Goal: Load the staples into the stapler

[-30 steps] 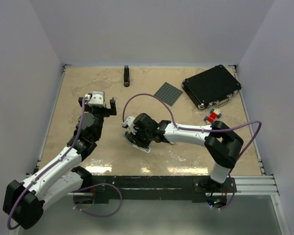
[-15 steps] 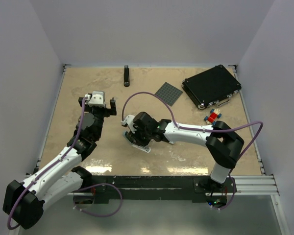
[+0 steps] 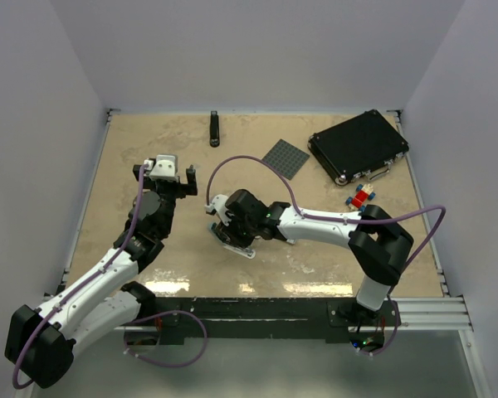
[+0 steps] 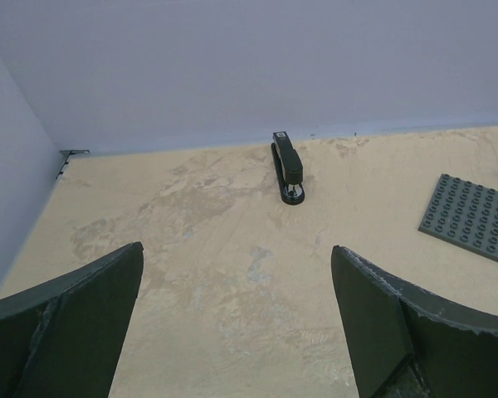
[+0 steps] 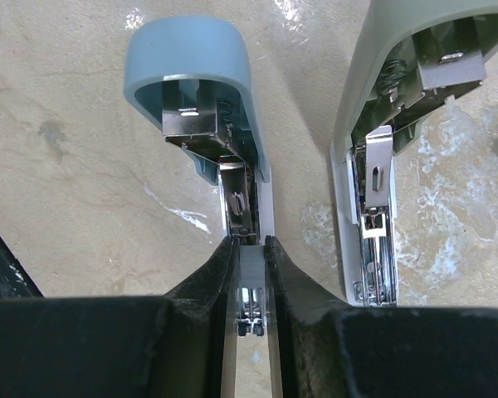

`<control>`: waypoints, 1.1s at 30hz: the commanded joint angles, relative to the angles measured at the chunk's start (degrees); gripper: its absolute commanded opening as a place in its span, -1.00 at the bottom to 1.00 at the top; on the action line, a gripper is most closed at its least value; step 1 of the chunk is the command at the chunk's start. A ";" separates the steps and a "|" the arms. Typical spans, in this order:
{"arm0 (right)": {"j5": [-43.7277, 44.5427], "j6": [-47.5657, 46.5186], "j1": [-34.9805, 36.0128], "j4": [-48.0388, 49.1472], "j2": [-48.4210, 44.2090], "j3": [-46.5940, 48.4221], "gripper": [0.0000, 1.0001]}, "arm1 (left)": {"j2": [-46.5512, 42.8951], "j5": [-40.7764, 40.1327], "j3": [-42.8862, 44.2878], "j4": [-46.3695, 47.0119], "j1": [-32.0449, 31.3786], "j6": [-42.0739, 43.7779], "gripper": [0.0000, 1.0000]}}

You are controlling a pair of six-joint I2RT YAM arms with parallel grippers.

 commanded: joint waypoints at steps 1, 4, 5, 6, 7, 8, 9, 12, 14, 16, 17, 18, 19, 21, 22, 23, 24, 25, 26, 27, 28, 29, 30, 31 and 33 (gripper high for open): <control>-1.64 -0.56 0.34 0.91 -0.60 0.29 -0.82 | -0.89 0.10 -0.55 2.55 -0.31 0.42 1.00; -1.81 -0.74 0.34 1.00 -0.25 0.20 -0.82 | -0.98 0.10 -0.55 2.46 -0.31 0.42 1.00; -1.81 -0.83 0.34 1.00 -0.25 0.11 -0.82 | -0.89 0.10 -0.47 2.46 -0.31 0.42 1.00; -1.73 -0.74 0.25 0.91 -0.16 0.03 -0.82 | -0.89 0.10 -0.55 2.46 -0.31 0.42 1.00; -1.55 -0.74 0.34 1.00 0.01 0.03 -0.82 | -0.98 0.10 -0.55 2.46 -0.31 0.42 1.00; -1.46 -0.74 0.34 1.09 0.01 -0.06 -0.82 | -0.98 0.10 -0.47 2.55 -0.31 0.42 1.00; -1.38 -0.74 0.25 1.17 0.10 -0.15 -0.82 | -0.98 0.19 -0.55 2.46 -0.31 0.42 1.00; -0.94 -0.74 0.34 1.17 0.36 -0.33 -0.82 | -0.98 0.19 -0.47 2.55 -0.31 0.33 1.00; -0.67 -0.83 0.34 1.17 0.36 -0.41 -0.82 | -1.07 0.19 -0.55 2.46 -0.22 0.33 1.00; -0.59 -0.83 0.34 1.18 0.45 -0.50 -0.82 | -1.07 0.19 -0.55 2.46 -0.31 0.33 1.00; -0.50 -0.91 0.25 1.09 0.54 -0.50 -0.82 | -1.07 0.19 -0.55 2.46 -0.31 0.33 1.00; -0.50 -0.91 0.25 1.09 0.63 -0.68 -0.82 | -1.07 0.19 -0.47 2.46 -0.31 0.33 1.00; -0.50 -0.91 0.34 1.17 0.63 -0.68 -0.82 | -1.07 0.19 -0.55 2.46 -0.31 0.33 1.00; -0.58 -0.83 0.34 1.00 0.80 -0.68 -0.82 | -1.16 0.19 -0.55 2.55 -0.31 0.33 1.00; -0.58 -0.83 0.34 1.09 0.80 -0.76 -0.82 | -1.16 0.19 -0.55 2.46 -0.31 0.33 1.00; -0.67 -0.83 0.34 1.09 0.89 -0.85 -0.82 | -1.16 0.19 -0.55 2.46 -0.31 0.42 1.00; -0.67 -0.91 0.34 1.17 0.80 -0.85 -0.82 | -1.16 0.19 -0.55 2.46 -0.31 0.42 1.00; -0.76 -0.91 0.34 1.09 0.80 -0.85 -0.82 | -1.16 0.19 -0.55 2.46 -0.31 0.42 1.00; -0.85 -0.91 0.34 1.09 0.89 -0.85 -0.82 | -1.16 0.19 -0.55 2.46 -0.31 0.42 1.00; -0.93 -0.74 0.34 1.00 0.89 -0.85 -0.82 | -1.16 0.19 -0.55 2.55 -0.31 0.42 1.00; -0.94 -0.74 0.34 1.00 0.98 -0.85 -0.82 | -1.16 0.19 -0.55 2.46 -0.31 0.42 1.00; -1.02 -0.83 0.25 1.09 0.98 -0.94 -0.82 | -1.24 0.19 -0.55 2.46 -0.31 0.42 1.00; -1.02 -0.74 0.34 1.00 0.98 -1.03 -0.82 | -1.24 0.19 -0.47 2.46 -0.31 0.42 1.00; -0.94 -0.83 0.34 1.00 1.07 -1.12 -0.82 | -1.16 0.19 -0.47 2.46 -0.22 0.42 1.00; -0.76 -0.74 0.25 1.00 0.98 -1.29 -0.82 | -1.07 0.19 -0.55 2.46 -0.31 0.42 1.00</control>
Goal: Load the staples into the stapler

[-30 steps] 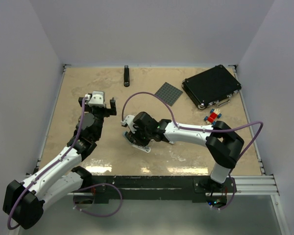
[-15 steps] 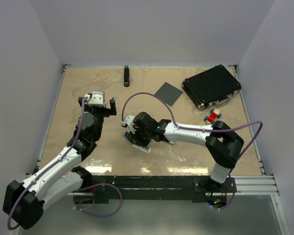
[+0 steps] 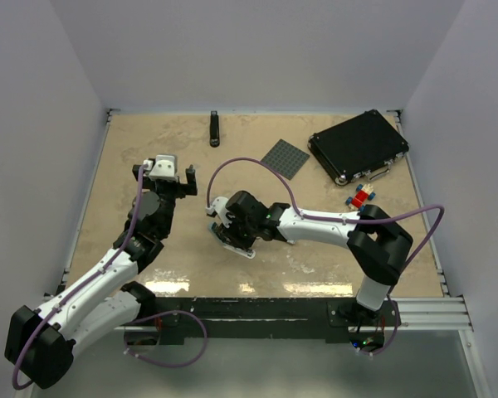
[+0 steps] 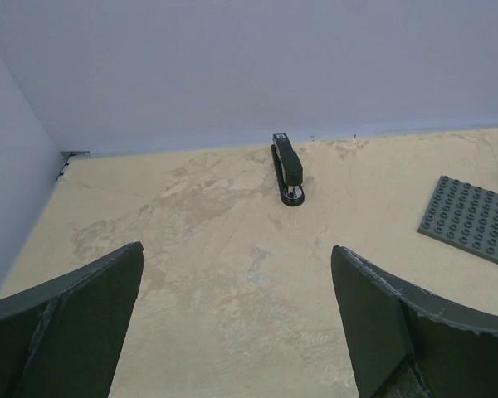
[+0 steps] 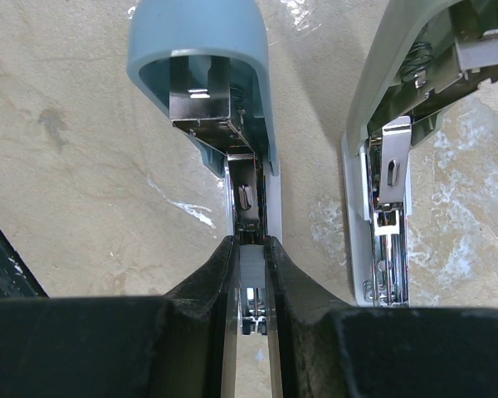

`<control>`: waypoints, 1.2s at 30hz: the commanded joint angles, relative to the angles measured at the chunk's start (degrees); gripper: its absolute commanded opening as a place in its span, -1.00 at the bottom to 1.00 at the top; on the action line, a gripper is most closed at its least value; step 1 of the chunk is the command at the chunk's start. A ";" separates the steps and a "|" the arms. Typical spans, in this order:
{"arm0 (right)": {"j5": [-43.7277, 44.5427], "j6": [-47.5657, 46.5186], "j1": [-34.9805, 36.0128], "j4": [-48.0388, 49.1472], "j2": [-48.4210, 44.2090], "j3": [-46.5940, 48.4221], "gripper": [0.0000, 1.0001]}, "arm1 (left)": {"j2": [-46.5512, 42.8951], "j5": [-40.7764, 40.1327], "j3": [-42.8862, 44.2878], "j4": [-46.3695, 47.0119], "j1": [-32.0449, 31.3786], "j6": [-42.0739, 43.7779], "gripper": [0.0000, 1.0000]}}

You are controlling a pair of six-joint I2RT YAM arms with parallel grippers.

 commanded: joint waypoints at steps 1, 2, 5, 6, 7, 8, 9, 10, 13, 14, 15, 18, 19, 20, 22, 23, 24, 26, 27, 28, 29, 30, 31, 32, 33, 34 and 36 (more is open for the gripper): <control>0.40 -0.56 0.34 0.96 0.83 -0.70 -0.82 | -0.79 0.19 -0.55 2.46 -0.31 0.42 1.00; 0.75 -0.56 0.25 0.87 0.83 -0.70 -0.81 | -0.79 0.19 -0.55 2.46 -0.39 0.42 1.00; 1.01 -0.56 0.34 0.78 0.65 -0.88 -0.81 | -0.79 0.19 -0.55 2.46 -0.31 0.42 1.00; 1.10 -0.74 0.43 0.61 0.65 -0.79 -0.81 | -0.79 0.19 -0.47 2.46 -0.31 0.42 1.00; 1.10 -0.65 0.34 0.69 0.74 -0.79 -0.81 | -0.87 0.19 -0.55 2.46 -0.31 0.42 1.00; 1.02 -0.74 0.34 0.60 0.83 -0.79 -0.81 | -0.87 0.19 -0.55 2.46 -0.31 0.51 1.00; 1.01 -0.74 0.25 0.43 0.83 -0.70 -0.81 | -0.87 0.19 -0.55 2.46 -0.31 0.51 1.00; 1.01 -0.74 0.25 0.34 1.00 -0.70 -0.80 | -0.87 0.19 -0.47 2.46 -0.31 0.51 1.00; 0.66 -0.74 0.34 -0.10 1.27 -0.53 -0.72 | -0.87 0.19 -0.55 2.46 -0.31 0.51 1.00; 0.58 -0.83 0.34 -0.27 1.27 -0.44 -0.67 | -0.87 0.19 -0.55 2.46 -0.31 0.51 1.00; 0.49 -0.74 0.34 -0.36 1.27 -0.27 -0.64 | -0.87 0.19 -0.55 2.55 -0.31 0.51 1.00; 0.40 -0.56 0.25 -0.80 1.09 0.26 -0.53 | -0.87 0.19 -0.55 2.55 -0.31 0.51 1.00; 0.40 -0.39 0.34 -0.98 1.00 0.44 -0.46 | -0.79 0.27 -0.55 2.55 -0.31 0.51 1.00; 0.40 -0.21 0.25 -1.15 0.74 0.96 -0.41 | -0.79 0.27 -0.55 2.46 -0.31 0.51 1.00; 0.31 0.22 0.25 -1.42 0.48 1.75 -0.30 | -0.87 0.36 -0.55 2.46 -0.31 0.51 1.00; 0.14 0.23 0.34 -1.42 0.21 2.02 -0.27 | -0.87 0.36 -0.55 2.55 -0.31 0.51 1.00; 0.14 0.23 0.34 -1.42 -0.22 2.20 -0.24 | -0.87 0.36 -0.55 2.55 -0.31 0.51 1.00; 0.75 2.25 0.25 -1.33 -0.66 2.90 -0.14 | -0.96 0.36 -0.55 2.46 -0.31 0.51 1.00; 1.01 2.60 0.25 -1.42 -1.10 3.07 -0.12 | -0.96 0.36 -0.55 2.46 -0.31 0.51 1.00; 1.36 2.95 0.17 -1.42 -1.19 3.51 -0.08 | -1.05 0.45 -0.47 2.55 -0.31 0.51 1.00; 1.71 3.21 0.17 -1.50 -1.19 3.69 -0.07 | -1.05 0.45 -0.55 2.46 -0.31 0.51 1.00; 1.98 3.74 0.17 -1.59 -1.11 3.78 -0.07 | -1.14 0.45 -0.55 2.46 -0.31 0.51 1.00; 2.33 4.00 0.25 -1.51 -1.11 3.95 -0.07 | -1.22 0.45 -0.55 2.37 -0.31 0.51 1.00; 3.90 4.44 0.17 -1.51 -0.93 3.95 -0.07 | -1.31 0.45 -0.47 2.37 -0.31 0.51 1.00; 4.44 4.97 0.08 -1.59 -0.50 4.04 -0.08 | -1.31 0.54 -0.55 2.46 -0.31 0.42 1.00; 4.62 5.06 0.08 -1.68 -0.32 3.96 -0.08 | -1.31 0.54 -0.55 2.46 -0.31 0.42 1.00; 5.32 5.67 0.08 -1.77 0.04 3.95 -0.09 | -1.49 0.63 -0.64 2.37 -0.31 0.42 1.00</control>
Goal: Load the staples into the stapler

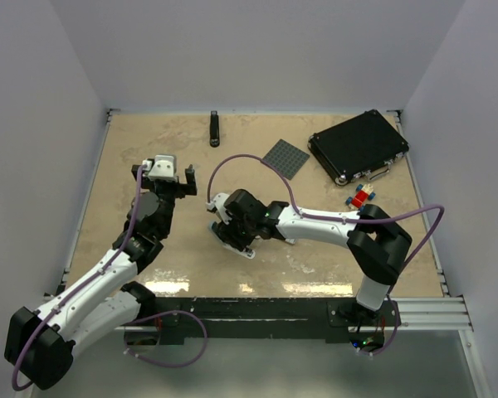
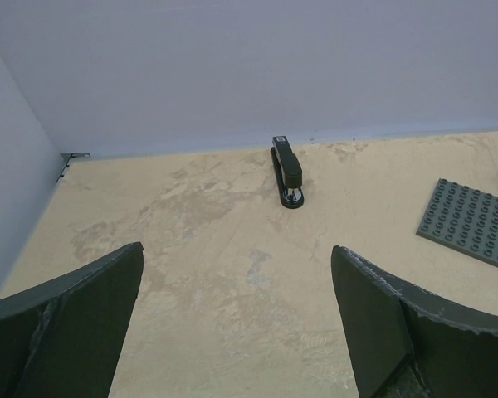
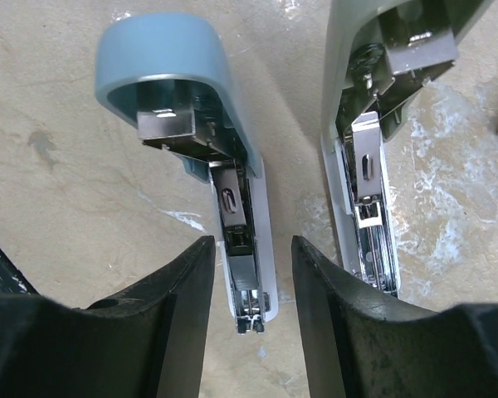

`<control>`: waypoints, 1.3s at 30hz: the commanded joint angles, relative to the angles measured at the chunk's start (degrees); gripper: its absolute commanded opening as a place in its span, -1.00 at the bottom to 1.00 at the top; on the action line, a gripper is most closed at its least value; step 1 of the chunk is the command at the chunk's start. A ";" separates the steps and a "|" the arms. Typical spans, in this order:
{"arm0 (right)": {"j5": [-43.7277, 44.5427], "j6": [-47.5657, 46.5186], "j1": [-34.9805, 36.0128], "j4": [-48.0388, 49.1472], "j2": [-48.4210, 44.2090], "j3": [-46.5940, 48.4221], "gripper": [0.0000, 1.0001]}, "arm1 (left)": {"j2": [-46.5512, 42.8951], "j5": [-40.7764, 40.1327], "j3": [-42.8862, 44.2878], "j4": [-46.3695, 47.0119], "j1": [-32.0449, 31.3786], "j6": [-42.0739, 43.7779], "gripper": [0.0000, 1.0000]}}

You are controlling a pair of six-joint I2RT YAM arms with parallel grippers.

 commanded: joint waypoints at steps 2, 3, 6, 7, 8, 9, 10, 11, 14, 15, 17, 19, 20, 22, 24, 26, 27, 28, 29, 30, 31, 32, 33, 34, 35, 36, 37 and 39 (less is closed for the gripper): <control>2.76 2.70 0.06 -0.13 0.19 2.03 -0.11 | -1.23 0.65 -0.56 2.37 -0.31 0.24 1.00; 3.81 3.23 0.06 -0.13 0.37 2.03 -0.11 | -1.23 0.65 -0.64 2.37 -0.31 0.33 1.00; 4.69 3.58 0.06 0.13 0.89 1.68 -0.14 | -1.40 0.73 -0.73 2.37 -0.39 0.24 1.00; 4.70 3.76 0.06 0.22 1.07 1.59 -0.14 | -1.32 0.82 -0.73 2.37 -0.39 0.24 1.00; 4.61 3.76 -0.03 0.22 1.33 1.50 -0.15 | -1.31 0.82 -0.73 2.37 -0.48 0.24 1.00; 4.96 4.02 0.05 0.31 1.51 1.42 -0.15 | -1.31 0.82 -0.73 2.37 -0.48 0.24 1.00; 5.05 4.02 0.06 0.40 1.60 1.15 -0.16 | -1.31 0.82 -0.64 2.37 -0.48 0.16 1.00; 5.14 4.02 0.06 0.57 1.60 1.06 -0.16 | -1.31 0.82 -0.64 2.37 -0.48 0.24 1.00; 5.31 4.11 0.06 0.40 1.51 0.10 -0.17 | -1.40 0.82 -0.73 2.37 -0.57 0.33 1.00; 5.31 4.20 0.06 0.31 1.34 -0.16 -0.17 | -1.32 0.82 -0.73 2.37 -0.57 0.33 1.00; 5.23 4.29 0.06 0.14 0.90 -0.96 -0.18 | -1.40 0.82 -0.73 2.37 -0.57 0.25 1.00; 5.31 4.29 0.06 -0.13 0.02 -1.66 -0.18 | -1.23 0.91 -0.73 2.37 -0.57 0.24 1.00; 5.23 4.29 -0.03 -0.22 -0.33 -1.84 -0.18 | -1.14 0.91 -0.73 2.46 -0.57 0.24 1.00; 5.22 4.29 0.06 -0.48 -1.03 -2.10 -0.18 | -1.05 1.00 -0.73 2.37 -0.57 0.16 1.00; 5.31 4.37 0.06 -0.57 -1.48 -2.28 -0.18 | -0.79 1.17 -0.82 2.37 -0.66 -0.02 1.00; 5.40 4.46 0.06 -0.48 -2.00 -2.71 -0.18 | -0.61 1.26 -0.82 2.29 -0.66 -0.11 1.00; 5.40 4.46 0.06 -0.39 -2.09 -2.80 -0.18 | -0.52 1.44 -0.82 2.29 -0.66 -0.11 1.00; 5.40 4.64 0.06 -0.39 -2.18 -3.06 -0.18 | -0.44 1.44 -0.73 2.11 -0.74 -0.19 1.00; 5.40 4.55 0.06 -0.39 -2.27 -3.24 -0.18 | -0.35 1.44 -0.64 2.02 -0.75 -0.28 1.00; 5.66 4.55 0.14 -0.31 -2.27 -3.33 -0.18 | -0.35 1.61 -0.64 2.02 -0.75 -0.37 1.00; 5.84 4.64 0.06 -0.13 -2.36 -3.59 -0.18 | -0.26 1.61 -0.64 2.02 -0.75 -0.54 1.00; 6.10 4.73 0.06 -0.30 -2.36 -3.68 -0.18 | -0.09 1.70 -0.64 1.76 -0.75 -0.63 1.00; 6.45 5.08 0.06 -0.31 -2.27 -3.68 -0.18 | 0.00 1.79 -0.64 1.76 -0.75 -0.63 1.00; 7.06 5.43 0.14 -0.39 -2.09 -3.60 -0.18 | 0.09 1.88 -0.56 1.67 -0.75 -0.72 1.00; 7.24 5.69 0.06 -0.48 -1.74 -3.51 -0.18 | 0.27 1.88 -0.55 1.41 -0.75 -0.81 1.00; 7.16 6.13 0.06 -0.48 -1.48 -3.25 -0.19 | 0.27 1.97 -0.47 1.41 -0.75 -0.90 1.00; 6.72 6.48 0.06 -0.31 -1.30 -3.16 -0.20 | 0.35 1.97 -0.47 1.32 -0.75 -1.07 1.00; 6.37 7.36 0.06 -0.30 -0.17 -2.72 -0.22 | 0.44 2.23 -0.38 1.06 -0.74 -1.25 1.00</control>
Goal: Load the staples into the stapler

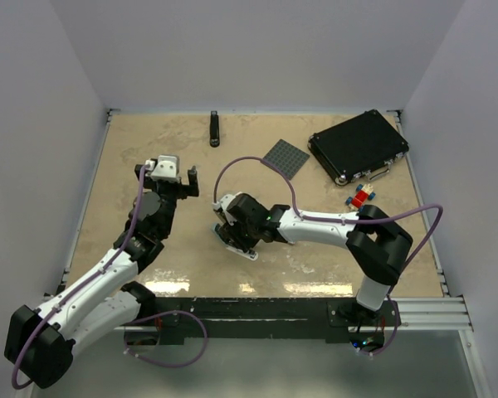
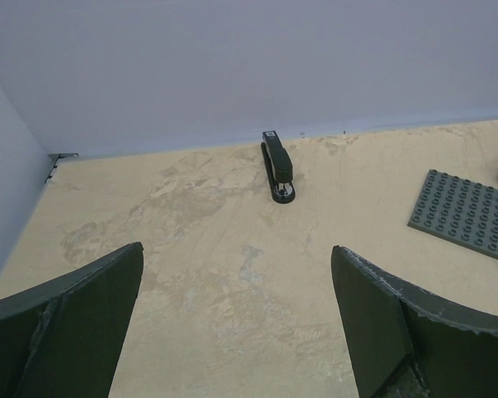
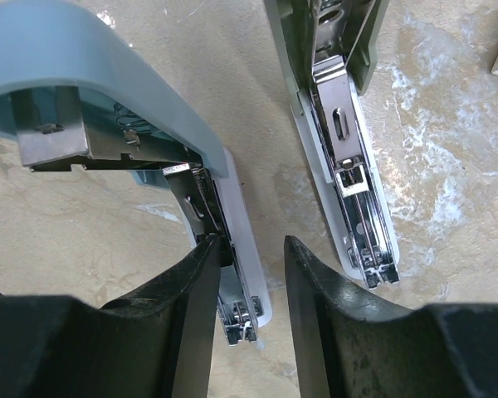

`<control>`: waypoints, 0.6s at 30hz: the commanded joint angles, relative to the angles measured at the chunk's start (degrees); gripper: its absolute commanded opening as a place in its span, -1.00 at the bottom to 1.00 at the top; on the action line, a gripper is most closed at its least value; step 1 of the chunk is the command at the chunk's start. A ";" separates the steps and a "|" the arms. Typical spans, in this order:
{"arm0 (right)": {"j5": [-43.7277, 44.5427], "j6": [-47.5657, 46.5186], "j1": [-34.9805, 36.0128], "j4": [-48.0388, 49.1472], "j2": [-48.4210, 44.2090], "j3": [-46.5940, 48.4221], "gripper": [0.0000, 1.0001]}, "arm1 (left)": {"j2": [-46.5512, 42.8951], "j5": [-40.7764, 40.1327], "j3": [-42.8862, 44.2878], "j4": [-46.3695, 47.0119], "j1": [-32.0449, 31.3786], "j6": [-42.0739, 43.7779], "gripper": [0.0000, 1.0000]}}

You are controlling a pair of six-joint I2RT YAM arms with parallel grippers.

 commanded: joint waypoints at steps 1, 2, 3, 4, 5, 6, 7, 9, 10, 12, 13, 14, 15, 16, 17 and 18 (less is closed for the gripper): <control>1.36 2.58 0.08 -1.13 0.84 1.21 -0.23 | 0.22 1.11 -0.38 1.34 -0.35 -1.27 1.00; 1.28 2.84 0.08 -1.49 1.37 1.75 -0.23 | 0.31 1.20 -0.29 1.25 -0.35 -1.36 1.00; 1.36 3.10 0.08 -1.66 2.16 2.36 -0.24 | 0.40 1.38 -0.29 1.08 -0.35 -1.45 1.00; 1.45 3.45 0.08 -1.67 2.34 3.24 -0.24 | 0.49 1.47 -0.29 0.99 -0.35 -1.62 1.00; 1.28 3.54 0.08 -1.49 2.26 3.59 -0.24 | 0.58 1.55 -0.20 0.99 -0.44 -1.62 1.00; 1.10 3.46 0.08 -1.23 1.99 4.03 -0.24 | 0.66 1.64 -0.20 0.90 -0.44 -1.62 1.00; 0.84 3.46 0.08 -1.05 1.82 4.21 -0.24 | 0.58 1.73 -0.20 0.81 -0.44 -1.71 1.00; 0.22 3.20 0.08 -1.05 1.12 4.74 -0.24 | 0.75 1.91 -0.12 0.73 -0.44 -1.80 1.00; 0.05 3.02 0.08 -1.05 0.16 4.83 -0.24 | 0.75 1.99 -0.03 0.72 -0.44 -1.89 0.99; -0.05 2.93 0.08 -0.79 -1.08 4.48 -0.24 | 0.84 2.26 0.23 0.46 -0.44 -1.89 1.00; 0.13 2.67 0.08 -0.61 -2.13 4.21 -0.24 | 1.01 2.26 0.24 -0.06 -0.35 -2.15 1.00; 0.31 2.23 0.08 -0.70 -2.40 4.04 -0.23 | 1.10 2.35 0.41 -0.24 -0.44 -2.15 1.00; 0.92 2.14 0.08 -0.87 -2.66 3.78 -0.23 | 1.19 2.52 0.59 -0.59 -0.44 -2.15 0.99; 1.01 1.97 0.08 -1.31 -2.84 3.60 -0.23 | 1.37 2.70 0.85 -1.38 -0.53 -2.24 1.00; 1.01 1.79 0.08 -1.40 -2.93 3.51 -0.23 | 1.54 3.05 1.37 -1.91 -0.53 -3.80 1.00; 0.84 1.88 0.08 -1.05 -3.19 2.90 -0.23 | 1.63 3.31 1.73 -2.52 -0.44 -4.52 1.00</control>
